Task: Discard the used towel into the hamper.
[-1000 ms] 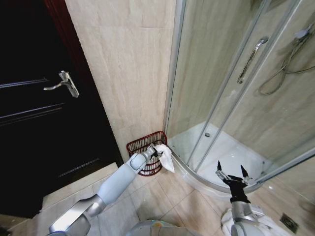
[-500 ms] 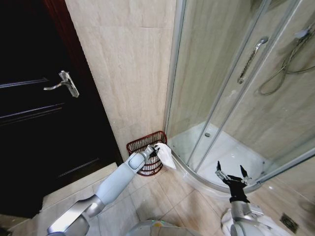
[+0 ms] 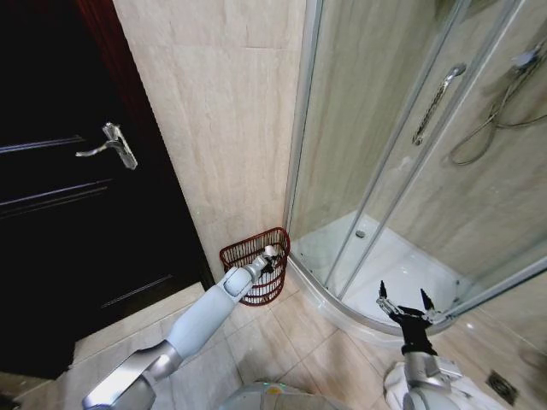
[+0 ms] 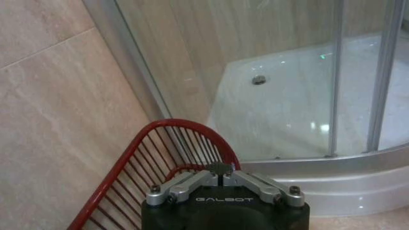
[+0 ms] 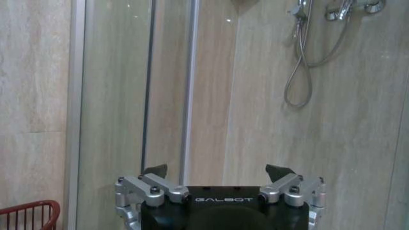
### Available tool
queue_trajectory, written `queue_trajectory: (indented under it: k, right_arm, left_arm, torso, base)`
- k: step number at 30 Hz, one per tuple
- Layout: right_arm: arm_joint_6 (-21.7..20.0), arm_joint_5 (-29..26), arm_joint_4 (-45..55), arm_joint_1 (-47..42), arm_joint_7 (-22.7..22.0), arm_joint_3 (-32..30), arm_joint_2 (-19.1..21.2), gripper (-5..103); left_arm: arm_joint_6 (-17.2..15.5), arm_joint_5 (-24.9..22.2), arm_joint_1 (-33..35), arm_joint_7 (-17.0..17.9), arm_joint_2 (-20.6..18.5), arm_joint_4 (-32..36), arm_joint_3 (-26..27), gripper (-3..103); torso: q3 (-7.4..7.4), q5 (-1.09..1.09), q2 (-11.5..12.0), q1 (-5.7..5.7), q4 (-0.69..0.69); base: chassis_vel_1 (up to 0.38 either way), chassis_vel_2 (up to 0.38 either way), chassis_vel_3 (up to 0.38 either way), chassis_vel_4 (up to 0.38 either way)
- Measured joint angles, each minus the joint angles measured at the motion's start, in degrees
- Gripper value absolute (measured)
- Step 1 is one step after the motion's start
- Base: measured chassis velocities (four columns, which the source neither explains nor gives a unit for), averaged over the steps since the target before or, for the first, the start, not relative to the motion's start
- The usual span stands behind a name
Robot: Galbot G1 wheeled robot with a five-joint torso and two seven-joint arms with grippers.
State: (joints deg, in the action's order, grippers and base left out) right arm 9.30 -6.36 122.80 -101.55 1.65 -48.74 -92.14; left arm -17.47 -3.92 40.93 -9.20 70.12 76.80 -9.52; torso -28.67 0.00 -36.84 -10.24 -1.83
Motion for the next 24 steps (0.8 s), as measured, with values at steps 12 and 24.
queue_trajectory:
  k: [12, 24]
  right_arm:
    - [0.1, -0.1, 0.2, 0.0, 0.2, 0.5, 0.0, 100]
    - [-1.1, -1.0, 1.6, -0.2, 1.7, 0.4, 0.0, 100]
  left_arm:
    - [4.3, -8.2, 6.6, 9.9, 0.7, 7.7, 9.1, 34]
    - [8.6, -15.1, 19.8, 17.7, 1.3, 23.7, 26.0, 77]
  torso:
    - [0.00, 0.00, 0.0, 0.00, 0.00]
    - [0.00, 0.00, 0.0, 0.00, -0.01]
  base:
    - [0.000, 0.000, 0.000, 0.000]
    - [0.000, 0.000, 0.000, 0.000]
